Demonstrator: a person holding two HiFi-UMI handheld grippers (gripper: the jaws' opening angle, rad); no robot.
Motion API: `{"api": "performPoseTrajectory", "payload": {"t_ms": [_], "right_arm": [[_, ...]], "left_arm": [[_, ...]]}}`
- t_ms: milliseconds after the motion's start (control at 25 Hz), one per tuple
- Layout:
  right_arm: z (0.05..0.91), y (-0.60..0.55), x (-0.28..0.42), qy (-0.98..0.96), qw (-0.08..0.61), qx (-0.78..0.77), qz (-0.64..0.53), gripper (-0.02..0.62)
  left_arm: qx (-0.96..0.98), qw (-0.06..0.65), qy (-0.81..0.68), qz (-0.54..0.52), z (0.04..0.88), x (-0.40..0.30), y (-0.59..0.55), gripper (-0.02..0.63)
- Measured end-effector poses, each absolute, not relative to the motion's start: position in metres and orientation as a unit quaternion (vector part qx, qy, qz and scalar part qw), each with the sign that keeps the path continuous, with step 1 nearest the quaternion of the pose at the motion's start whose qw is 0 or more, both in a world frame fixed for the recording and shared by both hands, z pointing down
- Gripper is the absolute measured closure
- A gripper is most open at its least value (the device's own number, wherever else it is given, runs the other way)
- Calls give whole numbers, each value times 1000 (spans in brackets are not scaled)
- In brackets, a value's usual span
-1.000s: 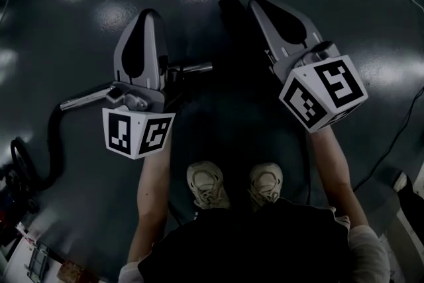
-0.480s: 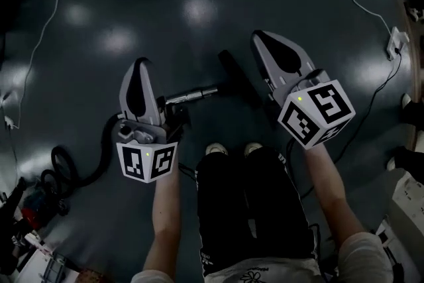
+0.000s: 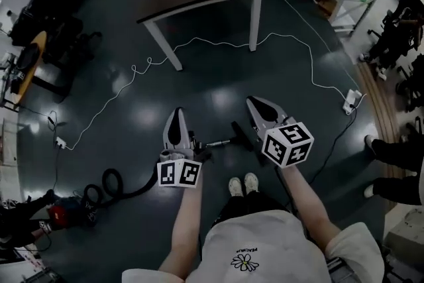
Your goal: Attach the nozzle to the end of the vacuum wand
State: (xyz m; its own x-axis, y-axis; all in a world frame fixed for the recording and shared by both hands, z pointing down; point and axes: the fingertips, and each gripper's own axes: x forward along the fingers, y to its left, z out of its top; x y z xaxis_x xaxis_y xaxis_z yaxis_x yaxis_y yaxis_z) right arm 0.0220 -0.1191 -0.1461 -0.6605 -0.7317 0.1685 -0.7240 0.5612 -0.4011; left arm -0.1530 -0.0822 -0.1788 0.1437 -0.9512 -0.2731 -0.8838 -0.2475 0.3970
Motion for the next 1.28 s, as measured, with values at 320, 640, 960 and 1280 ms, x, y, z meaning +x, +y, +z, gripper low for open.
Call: {"api": "performPoseTrajectory", "payload": {"t_ms": [320, 640, 960, 1280], "right_arm": [[-179, -43, 24, 893, 37, -395, -215, 588], [-201, -27, 26, 898, 40, -402, -175, 589], [-212, -36, 27, 903, 36, -402, -147, 589], [-212, -57, 18, 907, 32, -395, -142, 589]], "left_arm": [[778, 48, -575, -248, -216, -121, -1, 603], [793, 5, -563, -232, -237, -115, 12, 603], [793, -13, -572, -210, -238, -115, 5, 603], [791, -18, -575, -207, -234, -124, -19, 603]]}}
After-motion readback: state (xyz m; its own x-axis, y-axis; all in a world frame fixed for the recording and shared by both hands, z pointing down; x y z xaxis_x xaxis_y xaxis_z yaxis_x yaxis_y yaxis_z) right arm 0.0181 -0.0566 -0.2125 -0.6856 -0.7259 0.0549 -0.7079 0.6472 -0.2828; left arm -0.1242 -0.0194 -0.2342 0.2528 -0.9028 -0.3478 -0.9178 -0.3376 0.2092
